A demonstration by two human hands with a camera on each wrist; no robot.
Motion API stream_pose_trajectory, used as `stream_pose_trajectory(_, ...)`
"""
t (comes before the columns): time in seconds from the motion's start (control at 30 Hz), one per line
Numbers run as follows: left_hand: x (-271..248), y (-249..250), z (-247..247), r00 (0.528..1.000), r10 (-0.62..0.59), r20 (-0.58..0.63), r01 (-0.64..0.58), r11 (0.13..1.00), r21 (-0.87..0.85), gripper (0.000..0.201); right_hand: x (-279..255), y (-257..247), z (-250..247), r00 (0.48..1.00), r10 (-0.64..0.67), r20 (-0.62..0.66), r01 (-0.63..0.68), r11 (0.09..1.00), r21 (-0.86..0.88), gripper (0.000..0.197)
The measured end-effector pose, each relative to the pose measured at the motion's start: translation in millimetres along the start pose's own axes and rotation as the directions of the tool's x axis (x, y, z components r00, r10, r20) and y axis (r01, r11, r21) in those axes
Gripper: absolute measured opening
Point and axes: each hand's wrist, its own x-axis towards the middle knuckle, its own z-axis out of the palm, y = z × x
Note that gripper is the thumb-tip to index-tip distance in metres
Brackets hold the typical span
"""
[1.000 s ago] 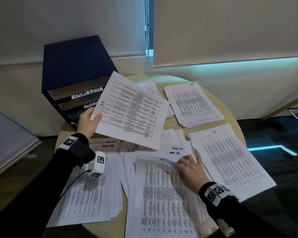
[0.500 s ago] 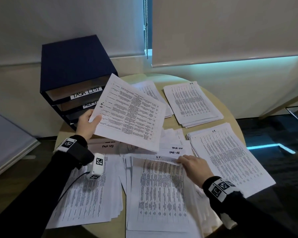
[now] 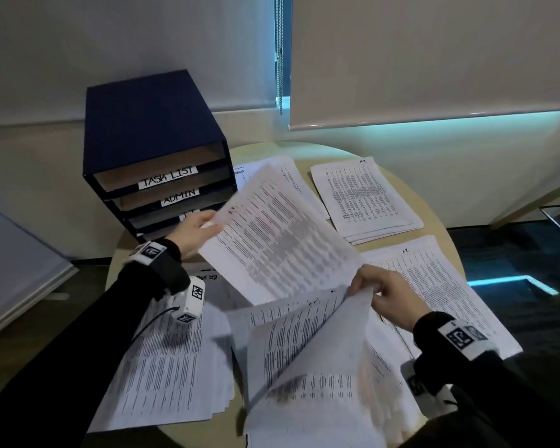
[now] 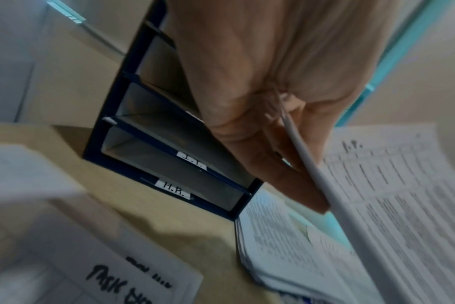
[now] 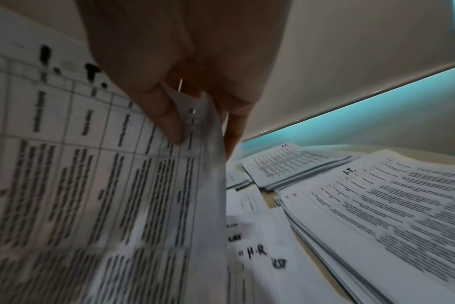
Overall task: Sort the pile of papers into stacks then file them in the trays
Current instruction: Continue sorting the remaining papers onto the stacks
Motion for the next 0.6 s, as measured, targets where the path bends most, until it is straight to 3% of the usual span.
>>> stream_pose_trajectory(0.1, 10, 0, 20, 0.979, -0.061, 0.196, -0.005, 0.948, 0.317, 0.039, 10, -8, -4, 0.996, 0.058, 0.064, -0.062, 0.997, 0.052, 0.035)
stream_pose_trajectory(0.17, 16, -2, 38, 0.958, -0.123, 0.26, 0.006, 0.912, 0.411, 0.051, 15, -10, -2, 0.995, 0.072, 0.076, -0.076, 0.996, 0.054, 0.031)
stream_pose_trajectory(0.3, 20, -13, 63, 0.95, -0.164, 0.265, 0.016, 0.874, 0.485, 0.05, 16, -11, 10, 0.996, 0.085, 0.037, -0.089, 0.986, 0.143, 0.028)
stream_pose_trajectory(0.37, 16, -19, 71, 0.96, -0.161, 0.229, 0.015, 0.847, 0.531, 0.048, 12, -2, 19, 0.996, 0.092, 0.018, -0.094, 0.984, 0.149, 0.036)
stream_pose_trajectory(0.47, -6, -22, 85, 0.983, -0.036, 0.178, -0.097, 0.725, 0.682, 0.071, 3, 20, 32, 0.994, 0.112, -0.02, -0.109, 0.989, 0.105, 0.048)
stream_pose_trajectory(0.5, -16, -20, 89, 0.982, 0.037, 0.183, -0.157, 0.699, 0.698, 0.067, 0, 24, 34, 0.992, 0.12, -0.032, -0.117, 0.988, 0.097, 0.048)
stream_pose_trajectory(0.57, -34, -14, 95, 0.963, 0.047, 0.266, -0.194, 0.807, 0.558, 0.048, -5, 32, 38, 0.988, 0.143, -0.053, -0.137, 0.985, 0.106, 0.045)
stream_pose_trajectory(0.6, -43, -11, 97, 0.945, 0.025, 0.325, -0.178, 0.875, 0.451, 0.051, -7, 34, 38, 0.986, 0.158, -0.061, -0.151, 0.982, 0.114, 0.043)
